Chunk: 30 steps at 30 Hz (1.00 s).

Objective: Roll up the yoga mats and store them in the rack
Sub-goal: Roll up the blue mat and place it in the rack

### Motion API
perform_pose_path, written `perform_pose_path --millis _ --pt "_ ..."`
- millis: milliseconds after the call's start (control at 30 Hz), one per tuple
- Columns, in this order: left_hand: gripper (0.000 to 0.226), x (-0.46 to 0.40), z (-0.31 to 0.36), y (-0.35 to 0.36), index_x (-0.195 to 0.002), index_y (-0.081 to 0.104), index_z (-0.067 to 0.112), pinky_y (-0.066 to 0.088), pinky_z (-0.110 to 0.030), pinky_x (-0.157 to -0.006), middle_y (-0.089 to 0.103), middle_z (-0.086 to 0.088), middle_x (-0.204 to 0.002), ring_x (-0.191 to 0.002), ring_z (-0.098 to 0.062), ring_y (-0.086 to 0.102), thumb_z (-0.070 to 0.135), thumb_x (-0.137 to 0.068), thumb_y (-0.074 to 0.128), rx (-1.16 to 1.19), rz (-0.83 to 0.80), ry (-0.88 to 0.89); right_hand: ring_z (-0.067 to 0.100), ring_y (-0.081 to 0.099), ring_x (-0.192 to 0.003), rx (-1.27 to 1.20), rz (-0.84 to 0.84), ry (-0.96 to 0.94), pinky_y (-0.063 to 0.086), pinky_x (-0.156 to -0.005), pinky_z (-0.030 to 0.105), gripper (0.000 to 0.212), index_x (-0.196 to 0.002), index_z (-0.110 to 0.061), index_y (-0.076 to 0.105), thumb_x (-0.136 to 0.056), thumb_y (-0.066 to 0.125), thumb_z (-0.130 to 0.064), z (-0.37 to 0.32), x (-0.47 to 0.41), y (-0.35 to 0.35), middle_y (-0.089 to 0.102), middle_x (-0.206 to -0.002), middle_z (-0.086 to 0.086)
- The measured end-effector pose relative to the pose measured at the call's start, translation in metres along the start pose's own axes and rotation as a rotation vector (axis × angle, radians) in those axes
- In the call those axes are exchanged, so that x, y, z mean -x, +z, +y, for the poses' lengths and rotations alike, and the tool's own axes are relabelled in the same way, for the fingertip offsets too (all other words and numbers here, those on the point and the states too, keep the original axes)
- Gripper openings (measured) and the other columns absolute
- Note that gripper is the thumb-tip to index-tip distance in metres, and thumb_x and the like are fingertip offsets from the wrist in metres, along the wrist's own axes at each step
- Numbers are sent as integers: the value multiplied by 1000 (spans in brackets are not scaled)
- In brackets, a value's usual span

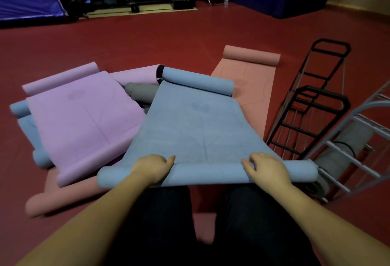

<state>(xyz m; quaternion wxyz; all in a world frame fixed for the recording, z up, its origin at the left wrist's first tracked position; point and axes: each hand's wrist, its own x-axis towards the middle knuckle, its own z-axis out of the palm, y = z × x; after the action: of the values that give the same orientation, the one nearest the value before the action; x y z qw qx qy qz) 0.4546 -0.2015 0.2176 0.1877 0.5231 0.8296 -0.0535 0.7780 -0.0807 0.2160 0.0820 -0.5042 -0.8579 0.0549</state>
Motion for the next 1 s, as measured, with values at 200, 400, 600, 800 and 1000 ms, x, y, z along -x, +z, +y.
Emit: perform_pose_path --millis 200,400,600,800,1000 --pt "62 -8 -1 1 -108 67 22 40 -42 -101 53 -3 -124 -123 -23 43 57 -100 17 89 -49 -7 24 59 -75 78 32 -34 38 -69 35 65 -76 -17 62 -85 22 -66 1 5 11 63 -73 -1" --pt "59 11 -5 19 -89 57 14 41 -38 -69 58 -5 -90 -88 -30 57 61 -93 22 -15 307 84 26 62 -83 61 -54 18 34 -63 33 51 -76 -19 60 -95 37 -59 -2 -15 6 65 -79 2" --pt "71 23 0 20 -82 62 19 37 -38 -73 60 -1 -83 -82 -28 61 66 -87 8 -73 358 98 26 61 -96 82 -284 94 38 -70 32 57 -92 -21 68 -97 27 -60 -10 -31 -8 69 -100 4" --pt "59 15 5 -4 -78 60 19 42 -36 -75 68 -5 -95 -91 -28 63 56 -102 21 -52 249 86 28 57 -110 75 -510 82 41 -87 34 70 -115 -14 69 -99 21 -62 -12 -42 -27 64 -124 10" --pt "60 31 5 -3 -71 57 19 40 -33 -74 62 -8 -87 -86 -27 57 54 -102 20 -73 98 59 26 43 -135 21 -737 141 31 -109 34 70 -139 -13 54 -99 24 -63 -8 -28 -36 45 -150 9"
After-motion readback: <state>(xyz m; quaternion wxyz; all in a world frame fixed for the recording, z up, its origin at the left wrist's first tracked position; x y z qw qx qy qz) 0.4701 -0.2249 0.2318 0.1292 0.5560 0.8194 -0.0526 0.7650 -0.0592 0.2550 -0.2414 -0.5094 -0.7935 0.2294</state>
